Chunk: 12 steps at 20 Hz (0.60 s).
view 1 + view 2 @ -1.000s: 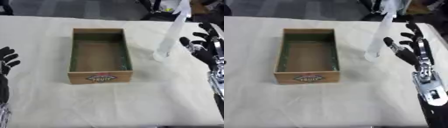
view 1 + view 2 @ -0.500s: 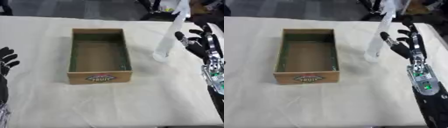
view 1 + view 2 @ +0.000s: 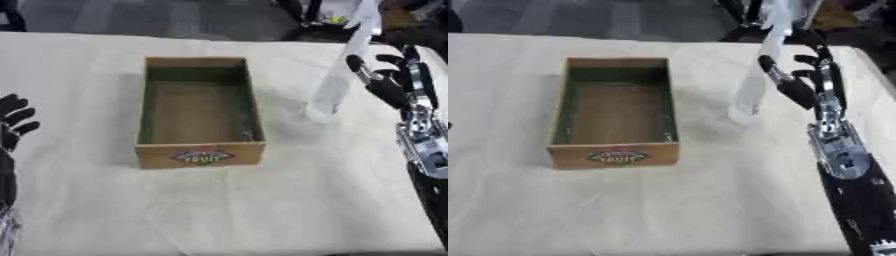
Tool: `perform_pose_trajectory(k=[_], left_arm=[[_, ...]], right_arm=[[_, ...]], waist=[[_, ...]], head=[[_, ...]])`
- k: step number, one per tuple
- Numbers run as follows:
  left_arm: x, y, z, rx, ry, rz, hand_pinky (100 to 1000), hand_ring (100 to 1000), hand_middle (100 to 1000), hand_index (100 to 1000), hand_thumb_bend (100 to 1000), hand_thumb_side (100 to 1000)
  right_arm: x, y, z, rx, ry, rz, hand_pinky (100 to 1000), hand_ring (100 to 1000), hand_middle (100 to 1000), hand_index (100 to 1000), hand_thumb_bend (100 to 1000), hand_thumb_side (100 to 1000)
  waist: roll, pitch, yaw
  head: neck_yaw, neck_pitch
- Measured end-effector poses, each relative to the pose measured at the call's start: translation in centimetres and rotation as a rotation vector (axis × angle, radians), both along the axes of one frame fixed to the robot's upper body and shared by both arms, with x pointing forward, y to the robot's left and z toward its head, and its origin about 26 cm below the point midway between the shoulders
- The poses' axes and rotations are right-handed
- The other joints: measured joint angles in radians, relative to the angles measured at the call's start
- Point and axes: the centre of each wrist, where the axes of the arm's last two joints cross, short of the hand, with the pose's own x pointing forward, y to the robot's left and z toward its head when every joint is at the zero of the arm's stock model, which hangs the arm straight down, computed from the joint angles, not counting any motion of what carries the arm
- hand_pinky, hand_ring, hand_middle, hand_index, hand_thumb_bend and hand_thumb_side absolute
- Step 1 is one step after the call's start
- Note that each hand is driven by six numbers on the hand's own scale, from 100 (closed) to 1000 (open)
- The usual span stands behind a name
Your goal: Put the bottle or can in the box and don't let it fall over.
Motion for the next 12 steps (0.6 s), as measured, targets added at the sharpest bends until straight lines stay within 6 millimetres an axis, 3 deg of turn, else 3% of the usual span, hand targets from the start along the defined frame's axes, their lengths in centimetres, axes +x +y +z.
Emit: perform_pose_trajectory(k=[12], left_arm=[[0.1,-0.1,0.2,0.001,-0.005,-0.006,754,778,728,817,298,843]], right_arm=[[2.2,0.4,1.0,-0.031,-0.010,-0.043,687,823,918,1000,625,517]], waist=[[0.004,0.001,0.019]], head=[[-0.009,-0.001]])
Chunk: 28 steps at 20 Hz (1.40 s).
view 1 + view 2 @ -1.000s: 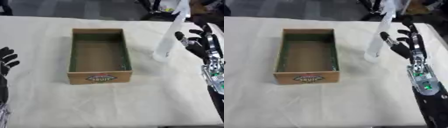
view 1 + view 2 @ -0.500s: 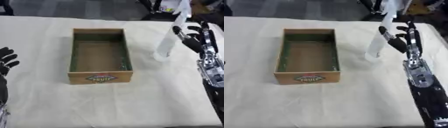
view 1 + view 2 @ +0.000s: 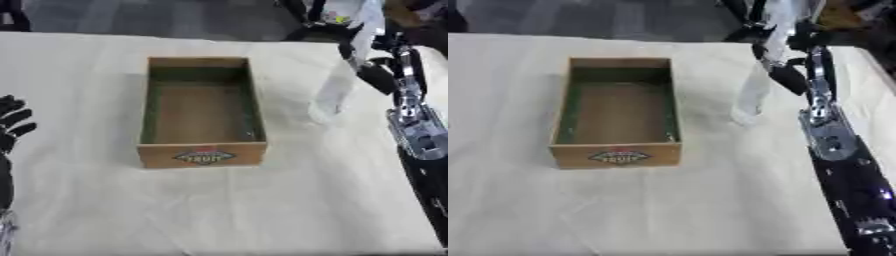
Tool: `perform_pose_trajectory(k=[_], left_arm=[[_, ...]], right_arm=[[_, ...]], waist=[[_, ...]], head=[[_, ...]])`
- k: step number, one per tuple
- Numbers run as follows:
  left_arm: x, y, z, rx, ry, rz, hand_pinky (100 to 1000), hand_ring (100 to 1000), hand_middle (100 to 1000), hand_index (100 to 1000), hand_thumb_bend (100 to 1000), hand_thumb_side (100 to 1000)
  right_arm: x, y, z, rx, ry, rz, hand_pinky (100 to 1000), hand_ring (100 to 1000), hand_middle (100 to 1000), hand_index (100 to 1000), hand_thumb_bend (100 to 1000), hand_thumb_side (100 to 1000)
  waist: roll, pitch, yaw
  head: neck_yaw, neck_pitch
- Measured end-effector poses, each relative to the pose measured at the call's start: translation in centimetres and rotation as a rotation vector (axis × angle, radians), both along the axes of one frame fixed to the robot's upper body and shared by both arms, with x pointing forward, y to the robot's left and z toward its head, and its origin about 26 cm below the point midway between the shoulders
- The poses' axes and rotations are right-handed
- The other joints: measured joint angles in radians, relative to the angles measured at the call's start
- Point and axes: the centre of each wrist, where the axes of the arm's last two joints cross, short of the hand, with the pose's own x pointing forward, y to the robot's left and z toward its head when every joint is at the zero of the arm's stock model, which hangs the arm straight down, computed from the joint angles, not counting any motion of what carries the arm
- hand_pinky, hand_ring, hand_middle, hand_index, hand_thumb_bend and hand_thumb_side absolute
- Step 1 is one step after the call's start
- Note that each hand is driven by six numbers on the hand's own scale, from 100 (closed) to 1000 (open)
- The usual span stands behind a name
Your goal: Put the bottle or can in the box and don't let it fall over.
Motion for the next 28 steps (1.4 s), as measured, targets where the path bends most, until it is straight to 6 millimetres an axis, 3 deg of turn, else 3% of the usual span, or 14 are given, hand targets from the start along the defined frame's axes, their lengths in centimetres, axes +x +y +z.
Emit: perform_pose_trajectory(k=[28], left_arm=[[0.2,-0.3,0.3,0.004,-0.008,-0.014,753,776,726,816,308,840]], right_arm=[[2.3,-1.3,2.5,0.018,-0.036,-0.064,681,808,889,1000,591,503]], waist=[[0.003,0.011,0.013]], head=[[-0.014,-0.001]])
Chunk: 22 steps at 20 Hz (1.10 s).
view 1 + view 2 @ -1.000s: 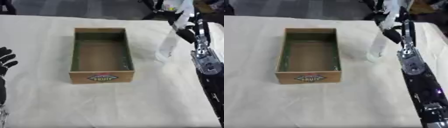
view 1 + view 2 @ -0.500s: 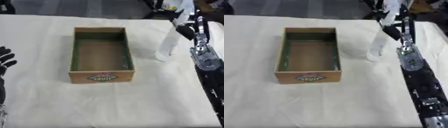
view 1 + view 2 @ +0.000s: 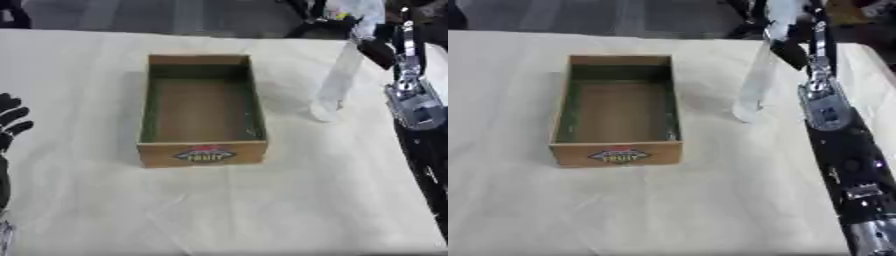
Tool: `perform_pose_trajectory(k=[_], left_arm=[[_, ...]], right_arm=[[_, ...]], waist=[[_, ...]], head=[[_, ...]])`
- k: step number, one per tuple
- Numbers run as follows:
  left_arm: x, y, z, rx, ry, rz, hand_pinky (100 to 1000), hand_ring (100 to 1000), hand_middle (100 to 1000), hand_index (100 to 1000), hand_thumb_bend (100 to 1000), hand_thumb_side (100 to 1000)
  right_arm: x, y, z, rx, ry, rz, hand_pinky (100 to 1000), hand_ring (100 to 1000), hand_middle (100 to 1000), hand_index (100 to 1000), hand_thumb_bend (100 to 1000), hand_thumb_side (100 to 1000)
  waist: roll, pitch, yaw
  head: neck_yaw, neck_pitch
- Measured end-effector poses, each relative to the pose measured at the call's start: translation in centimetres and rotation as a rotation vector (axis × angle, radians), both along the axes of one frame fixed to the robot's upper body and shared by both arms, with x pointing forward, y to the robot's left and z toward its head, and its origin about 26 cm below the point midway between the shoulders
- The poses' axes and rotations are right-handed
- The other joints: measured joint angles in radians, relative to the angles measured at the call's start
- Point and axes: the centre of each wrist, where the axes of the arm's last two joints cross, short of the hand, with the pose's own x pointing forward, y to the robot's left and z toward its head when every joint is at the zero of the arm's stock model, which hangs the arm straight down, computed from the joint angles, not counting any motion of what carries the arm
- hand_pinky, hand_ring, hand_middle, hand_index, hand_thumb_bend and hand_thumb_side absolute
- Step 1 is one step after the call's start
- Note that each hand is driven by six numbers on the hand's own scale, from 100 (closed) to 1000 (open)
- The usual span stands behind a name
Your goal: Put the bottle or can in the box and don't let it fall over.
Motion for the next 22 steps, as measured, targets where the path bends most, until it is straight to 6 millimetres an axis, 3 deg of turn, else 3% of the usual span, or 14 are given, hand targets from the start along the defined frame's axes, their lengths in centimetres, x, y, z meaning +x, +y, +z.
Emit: perform_pose_trajectory(k=[22], left_arm=[[0.00,-0.01,0.00,0.000,0.000,0.000,753,774,724,816,314,838]], right_arm=[[0.22,0.35,0.21,-0.022,0.042,0.127,720,854,933,1000,623,555]], waist=[[-0.004,-0.001,0.004]], head=[[0.002,-0.003]])
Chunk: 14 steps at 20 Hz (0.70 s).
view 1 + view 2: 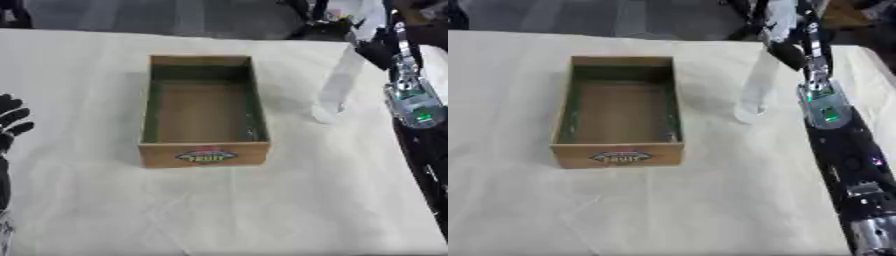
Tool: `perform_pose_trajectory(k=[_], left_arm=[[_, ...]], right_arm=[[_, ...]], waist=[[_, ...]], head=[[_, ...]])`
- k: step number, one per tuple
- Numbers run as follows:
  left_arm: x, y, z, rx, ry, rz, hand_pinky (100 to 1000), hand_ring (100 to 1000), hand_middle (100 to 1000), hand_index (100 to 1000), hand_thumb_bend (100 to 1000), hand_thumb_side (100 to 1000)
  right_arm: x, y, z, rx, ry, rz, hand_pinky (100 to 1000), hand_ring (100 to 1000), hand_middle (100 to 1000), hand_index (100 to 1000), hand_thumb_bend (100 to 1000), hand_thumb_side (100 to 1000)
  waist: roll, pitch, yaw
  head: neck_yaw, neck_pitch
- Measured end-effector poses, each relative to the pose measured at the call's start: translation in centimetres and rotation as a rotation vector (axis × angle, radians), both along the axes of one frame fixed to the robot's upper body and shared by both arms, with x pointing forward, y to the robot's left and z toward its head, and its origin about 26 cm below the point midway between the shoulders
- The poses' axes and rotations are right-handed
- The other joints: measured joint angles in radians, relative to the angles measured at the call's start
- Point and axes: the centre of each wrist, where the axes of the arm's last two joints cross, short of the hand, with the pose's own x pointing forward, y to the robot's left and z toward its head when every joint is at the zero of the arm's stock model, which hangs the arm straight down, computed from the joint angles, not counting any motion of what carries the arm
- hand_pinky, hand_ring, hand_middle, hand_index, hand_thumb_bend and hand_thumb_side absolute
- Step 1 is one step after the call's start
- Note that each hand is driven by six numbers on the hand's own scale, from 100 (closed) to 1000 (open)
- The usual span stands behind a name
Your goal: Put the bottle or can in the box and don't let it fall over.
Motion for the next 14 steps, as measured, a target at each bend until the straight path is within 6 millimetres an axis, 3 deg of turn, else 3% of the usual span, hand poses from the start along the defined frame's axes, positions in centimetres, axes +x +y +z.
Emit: perform_pose_trajectory(k=[14], left_arm=[[0.00,0.00,0.00,0.000,0.000,0.000,754,774,723,816,316,837]], right_arm=[[0.26,0.66,0.98,-0.002,-0.008,0.048,713,841,908,1000,626,568]], waist=[[0.000,-0.002,0.010]], head=[[0.004,0.000]])
